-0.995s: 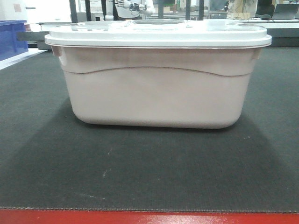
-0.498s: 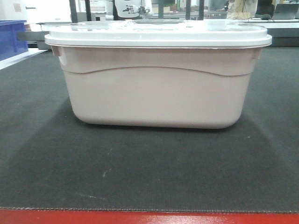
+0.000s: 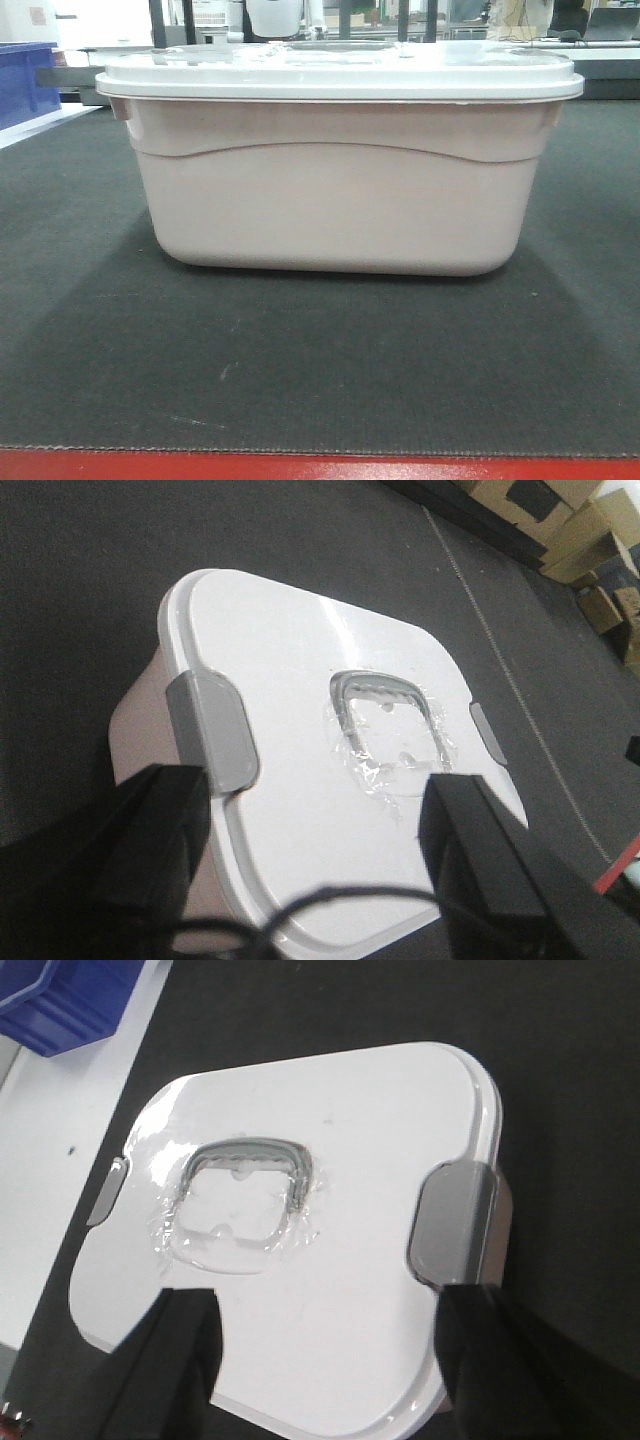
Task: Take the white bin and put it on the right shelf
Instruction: 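Close both grippers on the white lid rim at opposite ends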
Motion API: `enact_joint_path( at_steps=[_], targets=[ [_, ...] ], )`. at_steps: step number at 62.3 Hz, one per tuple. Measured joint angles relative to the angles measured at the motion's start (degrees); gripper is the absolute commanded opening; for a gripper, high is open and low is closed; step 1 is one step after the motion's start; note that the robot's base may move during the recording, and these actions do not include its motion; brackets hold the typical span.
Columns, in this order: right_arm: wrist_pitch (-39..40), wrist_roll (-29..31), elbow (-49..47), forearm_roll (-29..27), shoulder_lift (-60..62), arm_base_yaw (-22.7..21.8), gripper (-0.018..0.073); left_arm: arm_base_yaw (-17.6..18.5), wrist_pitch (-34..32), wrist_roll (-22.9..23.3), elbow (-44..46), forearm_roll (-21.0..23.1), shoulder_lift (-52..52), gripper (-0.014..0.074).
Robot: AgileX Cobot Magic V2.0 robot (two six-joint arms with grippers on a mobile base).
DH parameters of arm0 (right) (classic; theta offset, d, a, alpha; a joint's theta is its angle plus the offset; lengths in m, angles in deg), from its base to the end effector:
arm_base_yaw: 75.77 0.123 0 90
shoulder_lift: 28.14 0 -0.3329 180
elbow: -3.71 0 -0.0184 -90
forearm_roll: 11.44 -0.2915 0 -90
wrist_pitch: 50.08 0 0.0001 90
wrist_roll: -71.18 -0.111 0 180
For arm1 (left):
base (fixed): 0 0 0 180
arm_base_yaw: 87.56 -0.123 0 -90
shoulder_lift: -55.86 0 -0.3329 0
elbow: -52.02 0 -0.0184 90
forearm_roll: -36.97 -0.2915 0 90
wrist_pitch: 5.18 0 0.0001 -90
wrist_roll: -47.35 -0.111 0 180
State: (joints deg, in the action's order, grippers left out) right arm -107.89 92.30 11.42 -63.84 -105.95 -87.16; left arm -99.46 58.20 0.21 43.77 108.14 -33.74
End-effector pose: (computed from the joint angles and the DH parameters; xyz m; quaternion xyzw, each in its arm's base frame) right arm 0.2914 0.0173 0.4369 0.0331 0.8576 0.3325 0.3910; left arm 0.3460 -0.0231 0.3958 0.0786 0.8169 -0.4183 0.3892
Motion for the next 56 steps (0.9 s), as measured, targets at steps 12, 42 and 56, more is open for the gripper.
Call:
enact_joint_path(
  at_steps=[12,42,56],
  targets=[
    [-11.0,14.5,0.0,-13.6,-10.2,-10.1,0.0544,-0.3,4.5,-4.3,0.0,5.7,-9.7,0.0360],
    [-10.2,23.2,-0.4,-24.3,-29.4,-6.9,0.0637,4.2,4.5,-5.7,11.3,8.4,-24.5,0.0360],
    [-10.0,24.8,-0.4,-25.0,-33.0,-3.1,0.0637,5.5,4.6,-5.7,13.2,8.8,-27.1,0.0360]
  ],
)
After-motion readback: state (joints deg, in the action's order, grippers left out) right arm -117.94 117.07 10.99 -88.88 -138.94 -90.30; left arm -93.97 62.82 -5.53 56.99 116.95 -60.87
